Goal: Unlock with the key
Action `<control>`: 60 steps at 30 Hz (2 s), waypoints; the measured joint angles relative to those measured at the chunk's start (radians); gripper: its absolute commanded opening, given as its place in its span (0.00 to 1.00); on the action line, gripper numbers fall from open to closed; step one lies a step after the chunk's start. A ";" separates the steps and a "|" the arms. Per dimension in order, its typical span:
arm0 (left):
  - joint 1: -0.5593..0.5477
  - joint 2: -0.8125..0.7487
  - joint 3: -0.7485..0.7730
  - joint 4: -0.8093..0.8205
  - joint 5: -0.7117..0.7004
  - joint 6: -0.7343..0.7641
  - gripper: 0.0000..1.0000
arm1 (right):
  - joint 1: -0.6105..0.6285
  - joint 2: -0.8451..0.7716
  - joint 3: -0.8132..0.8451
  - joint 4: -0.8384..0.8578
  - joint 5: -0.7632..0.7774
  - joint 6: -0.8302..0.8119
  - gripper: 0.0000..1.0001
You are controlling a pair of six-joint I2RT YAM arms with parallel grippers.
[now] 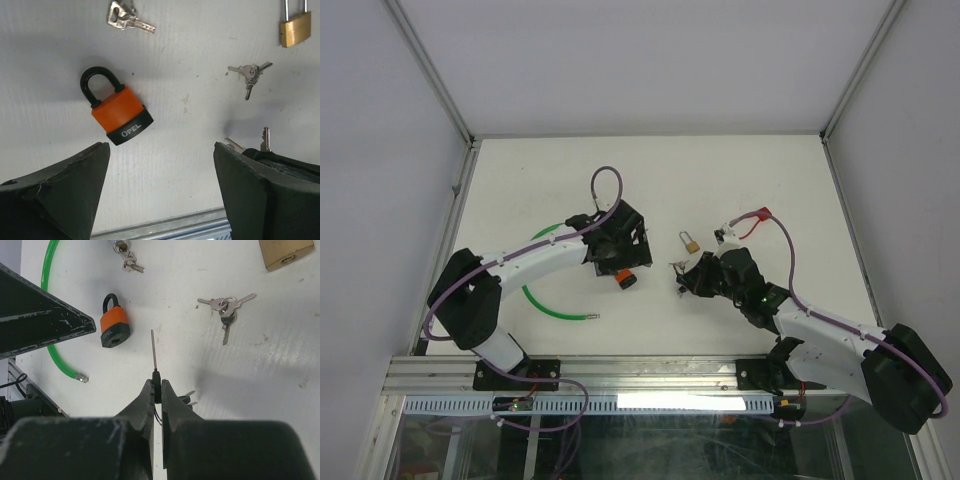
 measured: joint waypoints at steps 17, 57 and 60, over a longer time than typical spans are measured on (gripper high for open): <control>0.033 0.067 -0.021 -0.042 -0.149 -0.320 0.80 | -0.001 -0.018 -0.016 -0.001 -0.006 0.000 0.00; 0.030 0.242 0.064 -0.096 -0.108 -0.022 0.57 | -0.001 -0.016 -0.032 0.038 -0.032 0.019 0.00; 0.030 0.255 0.078 -0.109 -0.108 -0.002 0.52 | -0.001 -0.016 -0.032 0.038 -0.033 0.021 0.00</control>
